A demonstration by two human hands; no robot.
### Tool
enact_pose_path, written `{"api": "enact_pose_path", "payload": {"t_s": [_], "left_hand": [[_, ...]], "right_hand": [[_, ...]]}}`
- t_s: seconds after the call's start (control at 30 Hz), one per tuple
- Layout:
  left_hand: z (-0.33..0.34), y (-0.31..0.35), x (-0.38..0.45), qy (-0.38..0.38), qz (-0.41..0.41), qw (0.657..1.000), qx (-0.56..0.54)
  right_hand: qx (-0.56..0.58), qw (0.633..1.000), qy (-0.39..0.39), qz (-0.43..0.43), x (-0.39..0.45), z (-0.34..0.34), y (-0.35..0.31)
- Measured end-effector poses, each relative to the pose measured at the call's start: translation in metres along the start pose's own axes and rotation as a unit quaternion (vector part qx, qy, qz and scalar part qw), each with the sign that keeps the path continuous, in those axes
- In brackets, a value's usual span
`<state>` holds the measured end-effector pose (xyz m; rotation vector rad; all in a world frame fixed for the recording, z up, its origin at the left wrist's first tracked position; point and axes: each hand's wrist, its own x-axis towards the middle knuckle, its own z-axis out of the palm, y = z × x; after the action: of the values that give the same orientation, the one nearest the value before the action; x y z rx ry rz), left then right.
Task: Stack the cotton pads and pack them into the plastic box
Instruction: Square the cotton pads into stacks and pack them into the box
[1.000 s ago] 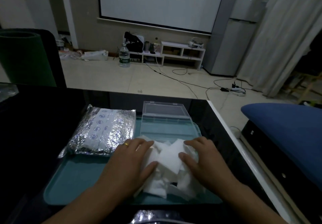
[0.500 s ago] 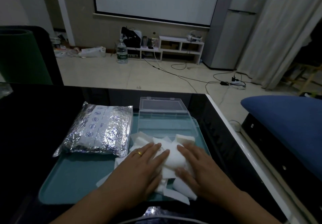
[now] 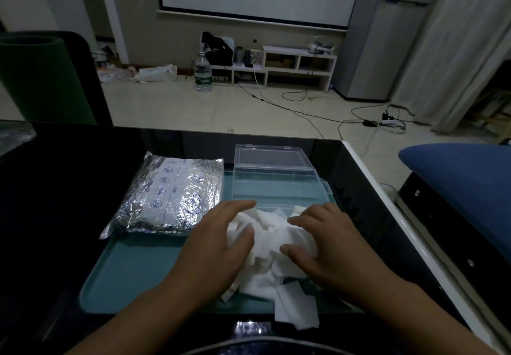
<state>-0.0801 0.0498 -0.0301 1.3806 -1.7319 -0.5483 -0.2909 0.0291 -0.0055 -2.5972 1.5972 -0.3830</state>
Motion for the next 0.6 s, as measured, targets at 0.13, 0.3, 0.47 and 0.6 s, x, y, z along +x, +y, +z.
{"api": "enact_pose_path", "payload": {"t_s": [0.13,0.3,0.47,0.6], "left_hand": [[0.002,0.005,0.008,0.014,-0.049,0.998,-0.048],[0.003,0.009,0.014,0.026,-0.092,0.989,-0.116],[0.001,0.028,0.025,0.037,-0.142,0.959,-0.241],[0.003,0.043,0.032,0.01,-0.238,0.909,-0.343]], "right_hand": [[0.045,0.998,-0.03,0.014,0.018,-0.002,-0.012],[0.276,0.953,0.038,0.115,0.032,-0.016,-0.012],[0.57,0.791,0.091,0.203,0.036,-0.024,-0.016],[0.63,0.741,0.114,0.2,0.038,-0.021,-0.028]]}}
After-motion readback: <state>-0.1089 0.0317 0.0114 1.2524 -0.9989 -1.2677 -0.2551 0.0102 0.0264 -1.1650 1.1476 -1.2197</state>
